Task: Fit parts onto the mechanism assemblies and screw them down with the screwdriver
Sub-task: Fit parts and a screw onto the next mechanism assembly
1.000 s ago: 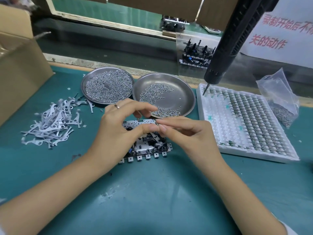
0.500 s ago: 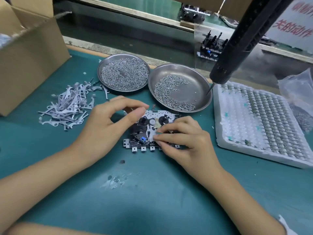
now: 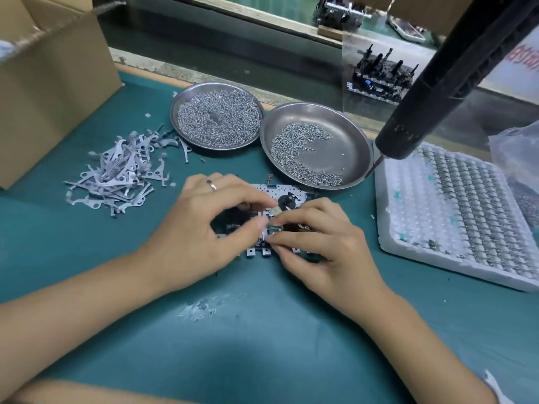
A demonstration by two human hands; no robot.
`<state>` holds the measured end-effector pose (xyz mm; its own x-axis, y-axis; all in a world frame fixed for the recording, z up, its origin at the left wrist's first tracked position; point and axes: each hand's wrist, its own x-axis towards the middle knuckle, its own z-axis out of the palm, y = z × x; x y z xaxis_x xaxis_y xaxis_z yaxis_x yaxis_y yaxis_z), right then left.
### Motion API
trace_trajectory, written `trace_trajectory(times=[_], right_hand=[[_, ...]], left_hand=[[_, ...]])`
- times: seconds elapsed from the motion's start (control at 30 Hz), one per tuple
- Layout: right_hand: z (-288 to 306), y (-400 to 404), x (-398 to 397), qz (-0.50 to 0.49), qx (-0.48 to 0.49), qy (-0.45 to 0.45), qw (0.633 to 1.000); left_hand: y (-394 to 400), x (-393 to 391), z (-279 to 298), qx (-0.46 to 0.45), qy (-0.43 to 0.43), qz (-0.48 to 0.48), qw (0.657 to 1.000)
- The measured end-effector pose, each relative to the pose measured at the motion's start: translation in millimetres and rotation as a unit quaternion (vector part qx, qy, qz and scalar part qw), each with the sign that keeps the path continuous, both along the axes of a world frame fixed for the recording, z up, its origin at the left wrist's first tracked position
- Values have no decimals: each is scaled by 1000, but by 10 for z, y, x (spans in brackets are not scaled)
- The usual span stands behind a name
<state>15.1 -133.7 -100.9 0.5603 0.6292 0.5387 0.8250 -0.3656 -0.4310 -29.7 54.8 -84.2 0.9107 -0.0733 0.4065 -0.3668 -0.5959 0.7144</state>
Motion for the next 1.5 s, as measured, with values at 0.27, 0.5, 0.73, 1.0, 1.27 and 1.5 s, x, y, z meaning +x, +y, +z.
trace_trajectory(times=[0.27, 0.5, 0.73, 1.0, 1.27, 1.5], right_hand=[[65, 14, -36, -23, 56, 136, 989], [84, 10, -61, -25, 63, 173, 983], [204, -30, -65, -86, 121, 135, 980], [1050, -325, 557, -305, 333, -1, 892], [1394, 101, 755, -190, 342, 17, 920], [1124, 434, 287, -74, 475, 126, 868]], left_hand=[[-41, -41, -85, 102, -9, -14, 995], [-53, -16, -96, 76, 1, -7, 997], [-61, 6, -108, 54, -9, -4, 999], [-46, 20, -91, 27, 10, -6, 1000], [-53, 24, -94, 25, -12, -10, 1000], [-29, 52, -111, 36, -23, -16, 999]])
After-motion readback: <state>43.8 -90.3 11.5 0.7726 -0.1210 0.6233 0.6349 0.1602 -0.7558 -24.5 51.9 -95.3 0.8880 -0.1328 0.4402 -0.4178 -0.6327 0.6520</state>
